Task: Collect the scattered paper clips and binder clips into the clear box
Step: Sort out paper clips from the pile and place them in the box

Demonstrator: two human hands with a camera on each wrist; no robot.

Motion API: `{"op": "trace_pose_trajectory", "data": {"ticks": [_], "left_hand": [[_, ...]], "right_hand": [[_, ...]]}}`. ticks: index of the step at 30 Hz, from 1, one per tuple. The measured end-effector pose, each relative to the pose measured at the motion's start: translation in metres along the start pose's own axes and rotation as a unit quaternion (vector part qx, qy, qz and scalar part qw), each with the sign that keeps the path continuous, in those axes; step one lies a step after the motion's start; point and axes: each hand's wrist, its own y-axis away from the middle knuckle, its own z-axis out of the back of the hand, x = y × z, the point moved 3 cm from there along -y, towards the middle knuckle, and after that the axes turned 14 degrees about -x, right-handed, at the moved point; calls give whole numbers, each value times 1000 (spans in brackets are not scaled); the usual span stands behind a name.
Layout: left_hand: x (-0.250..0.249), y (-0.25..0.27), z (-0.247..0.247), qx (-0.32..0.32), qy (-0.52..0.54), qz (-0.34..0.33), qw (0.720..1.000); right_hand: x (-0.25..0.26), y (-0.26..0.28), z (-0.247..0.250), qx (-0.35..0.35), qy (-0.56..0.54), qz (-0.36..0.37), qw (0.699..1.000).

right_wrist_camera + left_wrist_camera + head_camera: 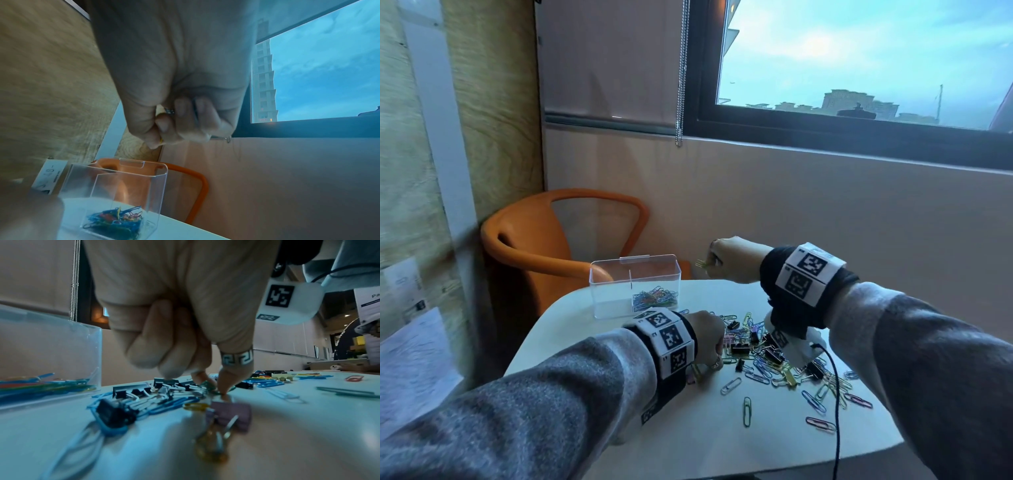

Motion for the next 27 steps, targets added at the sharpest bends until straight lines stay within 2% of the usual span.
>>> {"op": "trace_pose_trajectory", "data": {"ticks": [5, 10, 13, 16, 19, 22, 24, 27], "left_hand": [[-2, 6, 6, -24, 56, -2, 998], [-5, 4, 5, -6, 48, -20, 999], [-9, 3, 3, 31, 29, -27, 999], [-6, 7, 0, 72, 58, 2, 996], [8, 13, 8, 65, 79, 48, 994], [35, 20, 25, 14, 146, 103, 984], [60, 27, 40, -63, 213, 163, 961], [94, 31, 57, -154, 254, 223, 928]], "right_hand": [[5, -11, -8, -8, 9, 13, 1000], [1, -13, -13, -8, 6, 14, 1000], [2, -15, -16, 0, 7, 20, 1000], [8, -19, -16, 4, 2, 34, 999], [18, -30, -19, -12, -4, 47, 999], [28, -43, -24, -57, -19, 43, 997], [33, -50, -30, -79, -32, 35, 996], [36, -57, -39, -103, -54, 35, 993]]}}
